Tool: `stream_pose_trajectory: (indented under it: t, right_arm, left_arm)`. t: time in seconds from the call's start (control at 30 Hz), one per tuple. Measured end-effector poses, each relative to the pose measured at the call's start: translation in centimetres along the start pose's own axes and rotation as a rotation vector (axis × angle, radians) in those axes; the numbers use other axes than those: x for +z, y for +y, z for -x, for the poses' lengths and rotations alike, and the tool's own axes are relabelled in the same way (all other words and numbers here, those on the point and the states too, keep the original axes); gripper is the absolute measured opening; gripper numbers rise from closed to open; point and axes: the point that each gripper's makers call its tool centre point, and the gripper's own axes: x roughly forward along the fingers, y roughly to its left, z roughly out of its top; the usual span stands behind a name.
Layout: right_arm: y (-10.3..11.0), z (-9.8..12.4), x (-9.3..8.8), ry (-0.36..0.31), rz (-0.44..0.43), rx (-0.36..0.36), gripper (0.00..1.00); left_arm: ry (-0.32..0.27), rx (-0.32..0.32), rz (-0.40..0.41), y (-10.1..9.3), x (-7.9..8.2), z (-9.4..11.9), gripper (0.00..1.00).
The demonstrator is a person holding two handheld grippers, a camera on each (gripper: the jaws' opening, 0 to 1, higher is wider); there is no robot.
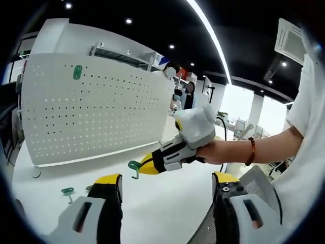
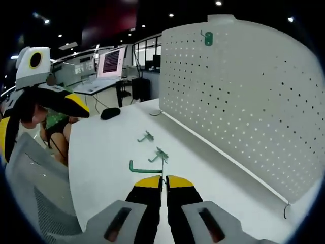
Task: Insert the hook assembly into the mounting plate slot until the hook locks in place.
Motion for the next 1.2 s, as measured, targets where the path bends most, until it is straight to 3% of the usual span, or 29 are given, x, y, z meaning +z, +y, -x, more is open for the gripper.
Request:
stream_pose_trajectory:
  t: [0.77,1.03,1.2]
  right_arm:
    - [2.2,1.3,1.6,-0.08,-0.041,0.008,0.01]
    - [3.0,1.9,2.6,-0.121,-0.052,0.006,0.01]
    - [3.4,2.5,3.2,-0.157,-0.059,0.007,0.01]
  left_arm:
    - [0.004,0.028,0.041,0.4,-0.3,-0.4,0.67]
    - [-0.013,0.047,0.09,0.5,-0.5,-0.7,0.63]
    - [-0.031,0.047,0.161,0.7,-0.5,-0.8,0.56]
